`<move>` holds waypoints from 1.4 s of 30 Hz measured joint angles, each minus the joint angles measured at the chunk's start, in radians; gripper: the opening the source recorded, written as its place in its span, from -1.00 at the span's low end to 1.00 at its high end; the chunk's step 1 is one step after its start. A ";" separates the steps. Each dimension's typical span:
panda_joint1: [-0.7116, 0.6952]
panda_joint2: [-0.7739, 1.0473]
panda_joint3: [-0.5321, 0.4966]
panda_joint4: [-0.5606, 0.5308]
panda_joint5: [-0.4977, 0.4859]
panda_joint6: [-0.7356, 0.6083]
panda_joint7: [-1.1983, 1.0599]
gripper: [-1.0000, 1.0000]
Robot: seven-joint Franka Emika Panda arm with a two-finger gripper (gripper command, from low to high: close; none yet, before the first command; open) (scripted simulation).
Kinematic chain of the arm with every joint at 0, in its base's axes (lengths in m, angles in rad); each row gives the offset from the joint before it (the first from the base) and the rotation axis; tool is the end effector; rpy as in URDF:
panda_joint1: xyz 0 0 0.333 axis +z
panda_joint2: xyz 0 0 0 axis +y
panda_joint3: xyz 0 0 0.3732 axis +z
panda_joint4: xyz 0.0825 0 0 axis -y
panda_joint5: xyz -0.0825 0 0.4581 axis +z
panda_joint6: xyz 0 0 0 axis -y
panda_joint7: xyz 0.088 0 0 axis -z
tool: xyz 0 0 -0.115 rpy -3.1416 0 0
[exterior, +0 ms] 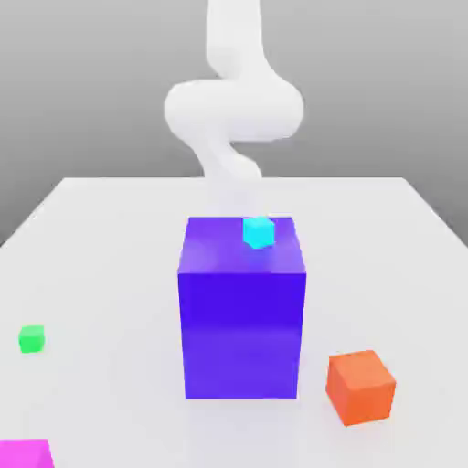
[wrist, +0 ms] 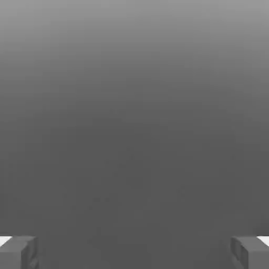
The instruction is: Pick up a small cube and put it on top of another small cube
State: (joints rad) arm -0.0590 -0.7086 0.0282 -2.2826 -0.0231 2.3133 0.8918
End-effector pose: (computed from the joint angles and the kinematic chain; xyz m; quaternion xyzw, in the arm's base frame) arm 0.4207 -0.0092 0.7253 -0.8368 0.4111 -0.3367 0.1320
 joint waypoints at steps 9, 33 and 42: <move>-0.183 0.334 0.074 0.064 -0.098 0.047 0.344 0.00; -0.406 1.165 0.000 0.221 -0.009 0.213 0.995 0.00; -0.408 1.295 -0.004 0.244 -0.002 0.316 1.005 -1.00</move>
State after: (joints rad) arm -0.4670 0.5859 0.0239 -2.0385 -0.0252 2.6290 1.8968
